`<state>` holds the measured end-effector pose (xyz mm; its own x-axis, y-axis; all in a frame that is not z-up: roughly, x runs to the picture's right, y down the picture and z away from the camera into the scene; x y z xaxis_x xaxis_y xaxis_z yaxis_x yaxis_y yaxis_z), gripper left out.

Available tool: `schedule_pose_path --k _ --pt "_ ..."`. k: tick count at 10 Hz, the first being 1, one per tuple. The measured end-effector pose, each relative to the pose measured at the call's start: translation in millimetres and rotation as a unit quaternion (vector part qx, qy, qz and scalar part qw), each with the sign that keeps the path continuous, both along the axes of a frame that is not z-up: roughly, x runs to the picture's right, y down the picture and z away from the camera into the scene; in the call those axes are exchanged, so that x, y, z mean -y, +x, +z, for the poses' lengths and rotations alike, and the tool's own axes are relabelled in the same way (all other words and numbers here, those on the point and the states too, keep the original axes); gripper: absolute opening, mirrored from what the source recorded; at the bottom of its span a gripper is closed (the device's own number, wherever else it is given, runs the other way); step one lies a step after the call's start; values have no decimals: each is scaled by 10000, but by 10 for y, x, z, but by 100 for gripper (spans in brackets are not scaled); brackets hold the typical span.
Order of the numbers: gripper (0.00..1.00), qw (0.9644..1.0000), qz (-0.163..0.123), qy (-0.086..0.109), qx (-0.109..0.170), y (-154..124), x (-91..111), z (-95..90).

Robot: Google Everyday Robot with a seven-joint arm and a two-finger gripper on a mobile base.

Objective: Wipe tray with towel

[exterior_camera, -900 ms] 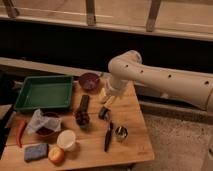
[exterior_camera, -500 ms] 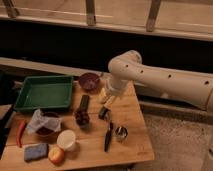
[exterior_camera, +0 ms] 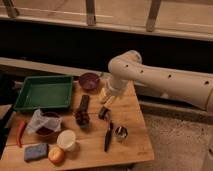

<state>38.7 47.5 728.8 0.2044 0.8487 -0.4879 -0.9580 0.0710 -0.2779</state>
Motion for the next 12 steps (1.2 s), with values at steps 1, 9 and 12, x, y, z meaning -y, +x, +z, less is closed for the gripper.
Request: schedule_pose_path --k 1,9,12 --pt "69 10000 -1 1 0 0 0 0" --pt "69 10000 0 0 1 -1 0 0" --pt "69 9999 -84 43 87 -41 25 -8"
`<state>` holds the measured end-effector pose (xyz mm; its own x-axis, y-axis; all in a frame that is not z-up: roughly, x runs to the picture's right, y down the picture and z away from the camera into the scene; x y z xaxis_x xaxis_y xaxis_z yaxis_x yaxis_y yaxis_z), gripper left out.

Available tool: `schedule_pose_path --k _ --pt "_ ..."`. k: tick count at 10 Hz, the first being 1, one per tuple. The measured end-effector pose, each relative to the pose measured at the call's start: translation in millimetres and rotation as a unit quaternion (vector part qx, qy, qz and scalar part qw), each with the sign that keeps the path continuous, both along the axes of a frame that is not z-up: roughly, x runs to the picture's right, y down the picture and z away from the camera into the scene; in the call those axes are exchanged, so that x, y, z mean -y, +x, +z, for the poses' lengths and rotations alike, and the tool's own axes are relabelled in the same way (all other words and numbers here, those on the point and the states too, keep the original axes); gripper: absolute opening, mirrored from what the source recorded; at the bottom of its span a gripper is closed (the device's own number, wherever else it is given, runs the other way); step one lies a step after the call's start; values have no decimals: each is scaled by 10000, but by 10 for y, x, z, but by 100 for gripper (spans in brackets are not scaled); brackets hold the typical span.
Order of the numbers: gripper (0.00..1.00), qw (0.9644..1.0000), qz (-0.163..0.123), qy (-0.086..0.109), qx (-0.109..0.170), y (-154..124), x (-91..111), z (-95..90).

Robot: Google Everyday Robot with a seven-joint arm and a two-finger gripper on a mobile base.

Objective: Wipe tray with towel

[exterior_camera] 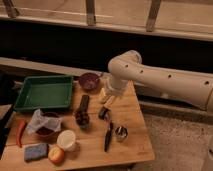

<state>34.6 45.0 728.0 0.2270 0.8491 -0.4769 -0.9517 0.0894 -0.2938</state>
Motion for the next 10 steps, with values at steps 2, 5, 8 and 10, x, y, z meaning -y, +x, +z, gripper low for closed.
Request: schedule_pose_path --k 2,5,8,10 --pt "69 9995 -206 -28 238 -275 40 37" --pt "69 9949 -646 -59 775 -919 81 75" --pt "69 9825 -1172 45 1446 -1616 47 -71" --pt "69 9735 -1481 473 1679 -2069 34 -197"
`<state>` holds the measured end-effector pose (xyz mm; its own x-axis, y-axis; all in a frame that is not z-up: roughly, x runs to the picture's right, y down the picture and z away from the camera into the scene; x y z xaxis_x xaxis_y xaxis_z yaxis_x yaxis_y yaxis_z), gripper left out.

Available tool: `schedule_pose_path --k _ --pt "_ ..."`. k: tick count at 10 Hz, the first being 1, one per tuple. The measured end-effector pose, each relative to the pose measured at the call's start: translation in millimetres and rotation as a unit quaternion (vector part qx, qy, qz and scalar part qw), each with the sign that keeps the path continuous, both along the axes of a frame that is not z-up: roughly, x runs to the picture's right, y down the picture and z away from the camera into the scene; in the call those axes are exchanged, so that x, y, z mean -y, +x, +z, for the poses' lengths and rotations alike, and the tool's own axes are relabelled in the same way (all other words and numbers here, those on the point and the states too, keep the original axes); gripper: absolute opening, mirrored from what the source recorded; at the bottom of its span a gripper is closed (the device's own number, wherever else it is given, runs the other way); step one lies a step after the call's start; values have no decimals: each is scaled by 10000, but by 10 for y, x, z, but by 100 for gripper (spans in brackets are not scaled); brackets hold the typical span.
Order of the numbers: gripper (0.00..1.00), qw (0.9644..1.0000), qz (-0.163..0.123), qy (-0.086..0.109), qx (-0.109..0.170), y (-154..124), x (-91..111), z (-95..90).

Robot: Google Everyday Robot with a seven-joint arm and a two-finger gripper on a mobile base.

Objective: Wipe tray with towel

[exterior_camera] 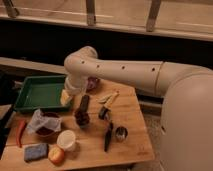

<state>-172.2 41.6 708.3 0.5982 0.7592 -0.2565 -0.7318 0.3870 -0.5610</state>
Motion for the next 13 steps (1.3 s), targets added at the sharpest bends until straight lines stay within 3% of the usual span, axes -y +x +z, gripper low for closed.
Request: schedule_pose_path --k 2,4,7,9,11,13 --pt "69 9995 -71 284 138 -181 -20 -89" --pt "69 9994 -74 297 143 -187 -21 -91" --pt "69 9994 -152 247 161 -235 -76 -62" --pt "69 9984 -365 245 366 -537 -143 -13" --pt "69 9961 -608 159 612 -896 -346 50" --pt "69 9926 -881 -38 837 -1071 -585 161"
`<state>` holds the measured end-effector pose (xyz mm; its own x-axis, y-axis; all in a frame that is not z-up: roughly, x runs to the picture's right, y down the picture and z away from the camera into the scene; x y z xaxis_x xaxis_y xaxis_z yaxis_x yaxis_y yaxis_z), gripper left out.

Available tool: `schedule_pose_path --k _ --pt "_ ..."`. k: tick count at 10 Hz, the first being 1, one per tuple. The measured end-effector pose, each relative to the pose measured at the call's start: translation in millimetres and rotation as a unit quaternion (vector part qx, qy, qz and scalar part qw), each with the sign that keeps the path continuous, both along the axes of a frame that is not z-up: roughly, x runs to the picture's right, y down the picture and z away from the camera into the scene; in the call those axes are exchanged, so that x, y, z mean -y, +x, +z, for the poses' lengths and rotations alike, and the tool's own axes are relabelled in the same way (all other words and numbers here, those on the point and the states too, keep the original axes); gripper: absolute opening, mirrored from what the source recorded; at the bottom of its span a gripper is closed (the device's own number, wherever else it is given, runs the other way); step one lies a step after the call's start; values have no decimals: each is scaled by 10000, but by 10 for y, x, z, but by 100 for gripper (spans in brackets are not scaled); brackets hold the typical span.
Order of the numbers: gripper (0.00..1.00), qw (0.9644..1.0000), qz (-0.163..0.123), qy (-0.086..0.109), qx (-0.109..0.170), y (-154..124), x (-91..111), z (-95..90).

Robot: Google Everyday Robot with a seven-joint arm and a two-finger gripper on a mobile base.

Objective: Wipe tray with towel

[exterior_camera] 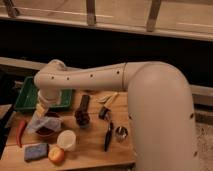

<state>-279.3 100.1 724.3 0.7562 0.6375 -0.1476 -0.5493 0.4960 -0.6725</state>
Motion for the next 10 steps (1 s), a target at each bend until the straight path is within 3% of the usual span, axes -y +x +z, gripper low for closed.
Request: schedule_pose_path --k 2,6,8,10 --pt "69 9998 -128 -61 128 -62 -87 12" --pt "69 9998 -125 -82 117 -59 -94 22" --pt "69 9996 -140 -224 126 -118 -178 78" --pt "69 9986 -171 -476 170 -219 -426 234"
